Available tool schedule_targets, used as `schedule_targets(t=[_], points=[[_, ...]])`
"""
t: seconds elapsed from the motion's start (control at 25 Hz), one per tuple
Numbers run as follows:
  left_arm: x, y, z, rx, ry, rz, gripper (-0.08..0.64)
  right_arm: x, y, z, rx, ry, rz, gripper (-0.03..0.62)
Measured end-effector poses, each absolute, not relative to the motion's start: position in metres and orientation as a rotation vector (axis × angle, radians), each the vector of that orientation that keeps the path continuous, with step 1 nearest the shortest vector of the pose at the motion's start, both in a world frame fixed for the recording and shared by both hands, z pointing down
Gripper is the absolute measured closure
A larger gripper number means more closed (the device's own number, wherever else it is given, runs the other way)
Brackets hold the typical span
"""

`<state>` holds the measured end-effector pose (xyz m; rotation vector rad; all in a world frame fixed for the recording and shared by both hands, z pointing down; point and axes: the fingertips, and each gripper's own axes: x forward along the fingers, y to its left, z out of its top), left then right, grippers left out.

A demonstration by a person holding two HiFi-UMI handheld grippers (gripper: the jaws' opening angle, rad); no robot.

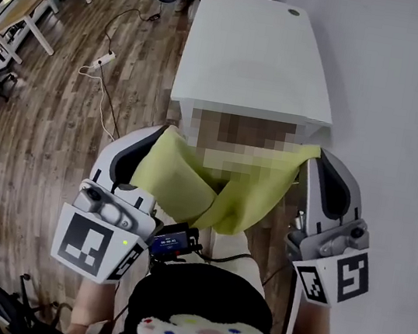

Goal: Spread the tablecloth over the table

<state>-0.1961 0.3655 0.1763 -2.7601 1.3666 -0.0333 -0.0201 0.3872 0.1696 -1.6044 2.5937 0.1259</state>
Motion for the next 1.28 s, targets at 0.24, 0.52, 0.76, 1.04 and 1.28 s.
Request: schedule_targets(t=[0.24, 0.52, 0.76, 1.04, 1.28], points=[[-0.159, 0.31, 0.18, -2.74, 1.403, -0.062, 0.548, 0.009, 0.324, 0.177, -1.535, 2.632, 0.106, 0.558], [-0.128, 0.253, 0.185, -2.749, 1.471, -0.071, 0.548, 0.039, 0.258, 0.181, -1.477, 2.695, 0.064, 0.558], [-0.095, 0.203, 0.189, -2.738, 1.53, -0.11, 0.548, 0.071, 0.207, 0.187, -1.428, 2.718, 0.01, 0.558], [-0.076, 0.164, 0.195, -2.72, 1.584, -0.159, 0.548, 0.105, 0.168, 0.197, -1.453, 2.719, -0.051, 0.558], [-0.082, 0.147, 0.201, -2.723, 1.587, -0.19, 0.548, 0.115, 0.154, 0.208, -1.543, 2.7, -0.081, 0.558]])
